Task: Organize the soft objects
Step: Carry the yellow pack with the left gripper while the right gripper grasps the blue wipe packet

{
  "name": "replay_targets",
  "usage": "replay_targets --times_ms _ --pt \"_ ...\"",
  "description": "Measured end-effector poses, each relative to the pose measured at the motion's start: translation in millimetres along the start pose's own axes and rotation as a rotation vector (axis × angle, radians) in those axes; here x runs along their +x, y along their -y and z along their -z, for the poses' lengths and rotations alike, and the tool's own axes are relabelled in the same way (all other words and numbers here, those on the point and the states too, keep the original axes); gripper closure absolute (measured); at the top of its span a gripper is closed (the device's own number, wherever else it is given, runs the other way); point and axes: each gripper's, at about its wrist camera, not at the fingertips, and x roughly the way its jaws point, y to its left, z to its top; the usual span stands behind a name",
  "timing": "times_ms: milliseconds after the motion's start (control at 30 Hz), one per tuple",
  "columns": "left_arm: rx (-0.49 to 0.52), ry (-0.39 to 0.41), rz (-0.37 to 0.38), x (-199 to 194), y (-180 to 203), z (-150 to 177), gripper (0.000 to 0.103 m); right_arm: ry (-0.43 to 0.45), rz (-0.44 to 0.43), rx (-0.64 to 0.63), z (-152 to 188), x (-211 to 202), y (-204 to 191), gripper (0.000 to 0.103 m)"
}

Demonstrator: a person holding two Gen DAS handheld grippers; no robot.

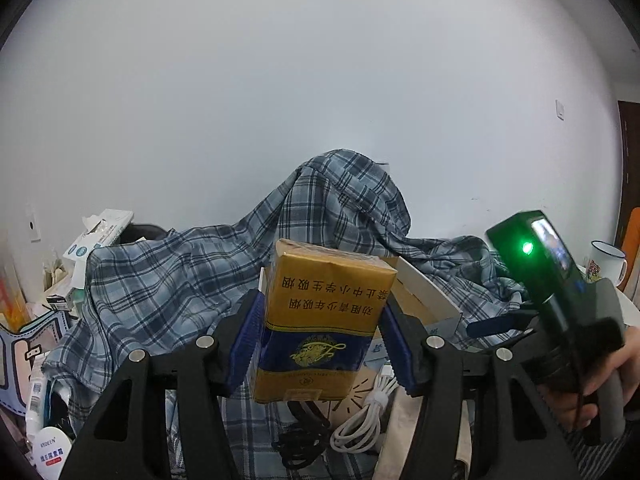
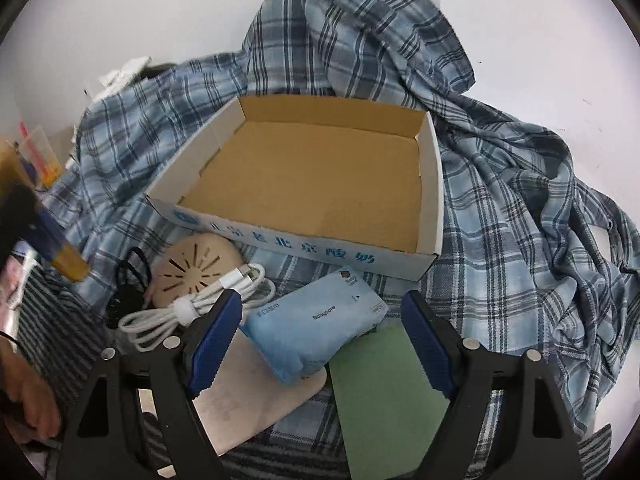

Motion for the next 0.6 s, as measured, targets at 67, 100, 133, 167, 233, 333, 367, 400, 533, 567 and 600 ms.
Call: replay_targets --times_ms 67,100,133,167,233,333,367,400,533,567,600 --pt "0.002 -0.004 -0.001 0 1 0 0.043 -0.014 0.010 -0.010 2 5 -2 0.022" --pt "0.003 -0.010 -0.001 2 2 0 0.043 -0.025 0.012 -0.011 3 7 -2 0.022" --pt "0.004 -0.016 -0.002 3 2 1 0.043 -0.036 0.017 -0.009 5 9 -1 0.022" --pt "0.004 -0.021 -0.002 4 2 1 0.043 -0.043 0.022 -0.006 6 9 0 0.022" --pt "0.001 -0.023 0.000 5 0 1 0.043 -0.054 0.025 0.001 10 8 4 0.022" --pt "0.002 -0.018 -0.002 4 1 1 0.043 -0.065 0.032 0.005 17 2 12 0.022" --pt "0.005 -0.019 -0.001 4 2 2 0.043 -0.069 0.036 0.007 20 0 16 0.022" --pt "0.008 -0.020 -0.001 4 2 2 0.043 -0.075 0.042 0.008 23 -3 19 0.022" --pt "0.015 -0.018 0.004 4 4 2 0.043 -0.081 0.067 0.019 30 -10 34 0.022" --pt "0.017 -0.020 0.006 5 5 2 0.043 -0.059 0.063 0.020 30 -14 36 0.022" --pt "0.019 -0.023 0.007 5 5 2 0.043 -0.036 0.060 0.011 28 -16 35 0.022"
